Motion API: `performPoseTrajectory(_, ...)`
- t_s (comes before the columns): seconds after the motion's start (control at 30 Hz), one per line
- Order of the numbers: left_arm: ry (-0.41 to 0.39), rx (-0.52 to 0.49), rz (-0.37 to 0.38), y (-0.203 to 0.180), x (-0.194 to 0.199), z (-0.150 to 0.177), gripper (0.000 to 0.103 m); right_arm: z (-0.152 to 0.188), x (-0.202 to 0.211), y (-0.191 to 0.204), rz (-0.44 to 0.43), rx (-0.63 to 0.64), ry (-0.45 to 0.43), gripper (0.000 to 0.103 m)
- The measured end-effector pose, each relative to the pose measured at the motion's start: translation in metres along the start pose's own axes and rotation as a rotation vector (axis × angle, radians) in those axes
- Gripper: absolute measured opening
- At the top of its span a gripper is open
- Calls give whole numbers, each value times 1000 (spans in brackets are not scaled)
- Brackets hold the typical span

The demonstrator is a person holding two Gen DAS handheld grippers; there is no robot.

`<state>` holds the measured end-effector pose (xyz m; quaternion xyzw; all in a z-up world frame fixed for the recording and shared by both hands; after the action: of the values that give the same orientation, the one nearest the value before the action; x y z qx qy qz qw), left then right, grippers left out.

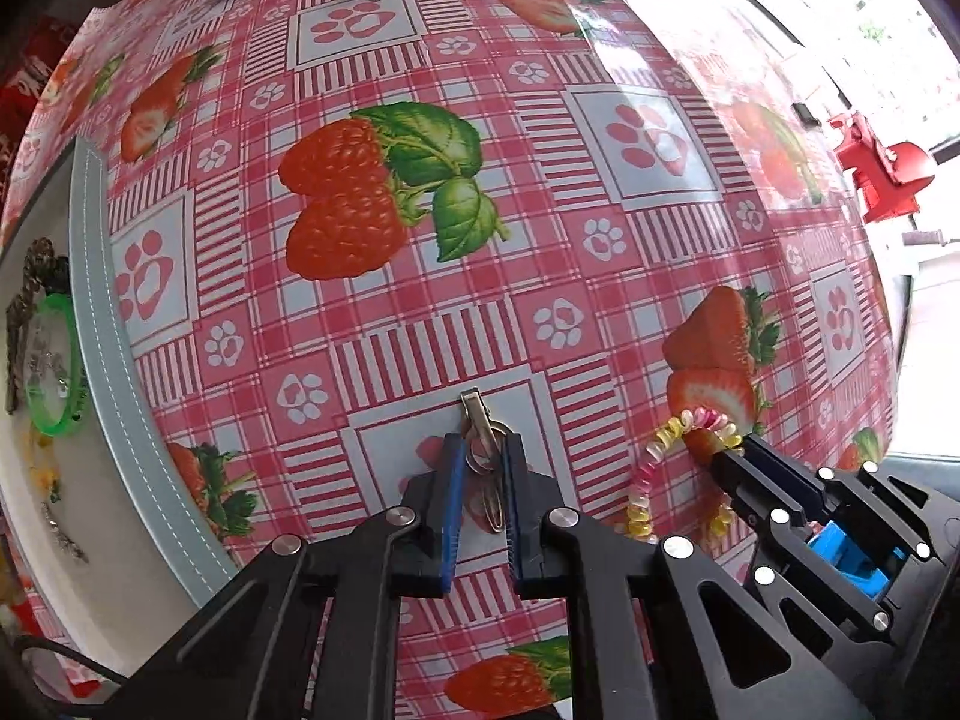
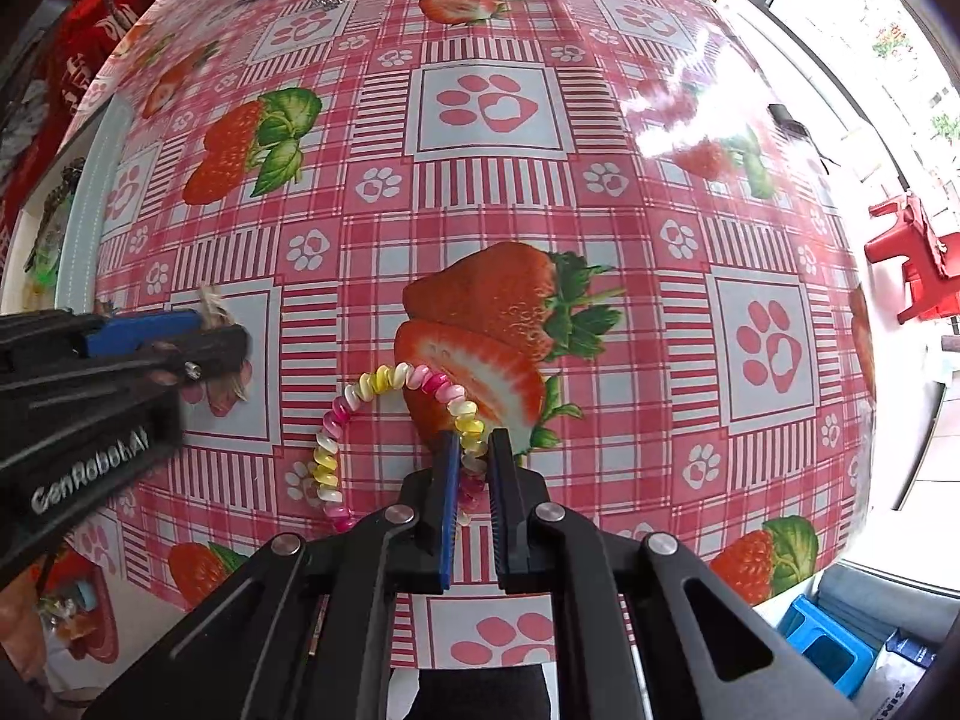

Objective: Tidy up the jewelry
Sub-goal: 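Grasp the pastel beaded bracelet with the right tool while the left tool grasps the gold bunny clip, then carry the beaded bracelet in the right tool while the left tool carries the gold clip to the tray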

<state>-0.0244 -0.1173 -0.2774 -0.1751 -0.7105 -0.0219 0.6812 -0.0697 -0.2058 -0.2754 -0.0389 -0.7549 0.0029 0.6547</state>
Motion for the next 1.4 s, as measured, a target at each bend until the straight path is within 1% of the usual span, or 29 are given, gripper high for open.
performPoseTrajectory(0.07, -9, 7, 8, -1, 3, 5, 18, -3, 0, 4, -9, -2, 2, 10)
performPoseTrajectory(0.1, -18, 11, 16, 5, 7, 9, 11, -4, 1, 5, -16, -5, -1, 10)
performPoseTrajectory(0.13, -23, 16, 29, 7, 11, 11, 6, -5, 3, 5, -24, -7, -5, 10)
performPoseTrajectory(0.17, -30, 20, 38, 15, 15, 17, 6, -6, 6, 5, -35, -9, -10, 9)
performPoseTrajectory(0.23, -40, 19, 44, 19, 21, 22, 6, -8, 12, 4, -55, -9, -20, 9)
performPoseTrajectory(0.43, -66, 16, 53, 30, 46, 26, 6, -20, 31, 1, -93, -13, -41, 9)
performPoseTrajectory(0.5, -71, 4, 41, 33, 54, 24, 6, -25, 38, -1, -94, -10, -47, 9)
performPoseTrajectory(0.57, -87, -31, 12, 34, 59, 25, 6, -26, 41, -6, -93, -7, -48, 9)
performPoseTrajectory(0.63, -116, -93, -14, 29, 64, 24, 6, -26, 44, -9, -93, -11, -46, 9)
performPoseTrajectory(0.67, -115, -149, -31, 26, 63, 26, 6, -24, 45, -10, -93, -16, -45, 9)
performPoseTrajectory(0.77, -110, -265, -66, 20, 59, 29, 6, -21, 45, -15, -89, -30, -39, 10)
performPoseTrajectory(0.93, -84, -388, -50, 4, 50, 36, 7, -16, 47, -26, -83, -61, -31, 10)
performPoseTrajectory(0.97, -81, -406, -51, 1, 48, 36, 27, -14, 48, -28, -84, -69, -28, 10)
performPoseTrajectory(1.0, -69, -425, -54, -1, 46, 36, 59, -12, 48, -30, -84, -77, -27, 10)
performPoseTrajectory(1.03, -56, -439, -77, -1, 45, 35, 103, -11, 49, -31, -84, -82, -26, 10)
performPoseTrajectory(1.07, -92, -463, -93, -4, 46, 32, 103, -10, 49, -33, -84, -87, -25, 10)
performPoseTrajectory(1.2, -104, -511, -105, -10, 37, 26, 103, -7, 52, -38, -84, -110, -29, 10)
performPoseTrajectory(1.27, -111, -548, -143, -10, 28, 21, 103, -7, 54, -41, -85, -122, -30, 10)
performPoseTrajectory(1.37, -83, -630, -153, -13, 12, 14, 103, -7, 56, -44, -88, -139, -32, 10)
performPoseTrajectory(1.4, -71, -657, -152, -14, 6, 12, 99, -7, 57, -46, -88, -143, -33, 10)
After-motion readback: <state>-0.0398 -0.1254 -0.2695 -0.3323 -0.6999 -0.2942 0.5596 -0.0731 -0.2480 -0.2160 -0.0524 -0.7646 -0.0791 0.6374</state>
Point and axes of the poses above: each gripper's, at about its wrist camera, not at the fingertips, and x roughly against the way its jaws point, y to its left, z to its underside, the point moved 9 cm from there along -x, roughly the way its jaws point, and after that the axes turned 3 degrees about z, right-handed, at the moved point
